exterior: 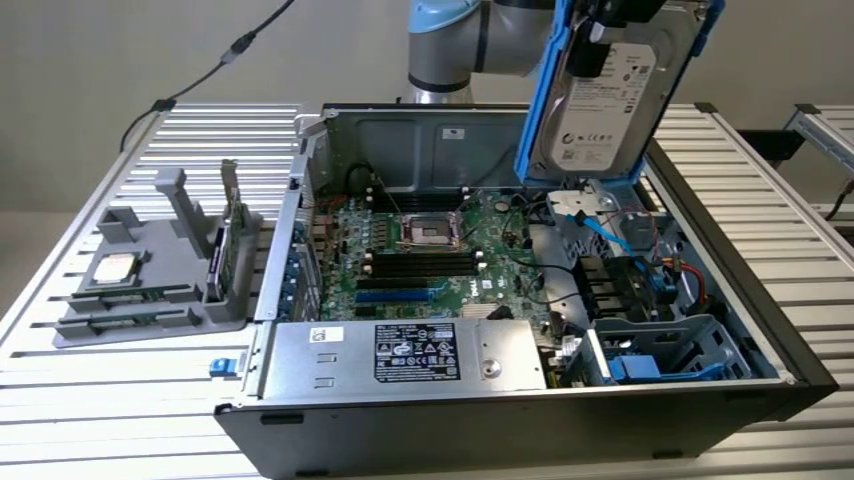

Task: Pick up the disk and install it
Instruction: 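Pick up the disk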

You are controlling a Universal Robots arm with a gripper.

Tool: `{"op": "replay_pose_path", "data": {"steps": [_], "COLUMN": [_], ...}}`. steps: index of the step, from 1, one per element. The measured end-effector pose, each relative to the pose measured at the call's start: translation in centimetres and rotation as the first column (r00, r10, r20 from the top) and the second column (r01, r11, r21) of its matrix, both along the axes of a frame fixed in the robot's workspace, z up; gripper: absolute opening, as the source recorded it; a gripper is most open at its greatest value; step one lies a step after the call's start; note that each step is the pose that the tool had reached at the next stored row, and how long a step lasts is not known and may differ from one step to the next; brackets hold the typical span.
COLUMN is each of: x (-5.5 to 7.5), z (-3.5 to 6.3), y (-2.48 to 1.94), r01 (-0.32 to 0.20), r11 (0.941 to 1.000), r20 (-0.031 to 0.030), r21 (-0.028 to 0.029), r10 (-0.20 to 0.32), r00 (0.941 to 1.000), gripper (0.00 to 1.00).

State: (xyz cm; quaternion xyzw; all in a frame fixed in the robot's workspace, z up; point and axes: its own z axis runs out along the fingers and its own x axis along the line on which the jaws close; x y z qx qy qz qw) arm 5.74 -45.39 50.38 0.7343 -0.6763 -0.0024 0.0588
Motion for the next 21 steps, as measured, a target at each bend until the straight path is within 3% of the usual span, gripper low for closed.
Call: {"op": "replay_pose_path", "data": {"steps": [14,21], "x": [1.7,2.8], "z": [0.05,0.05], "y": [-3.02,-4.77], "r01": [0.0,0.0], "r11": [1.0,1.0], "r20": [-0.0005,-0.0005], "r21": [-0.0021,-0.0022], "r10": [0.0,0.0], "r00": [1.0,1.0], "gripper": [0.33,0.33]}}
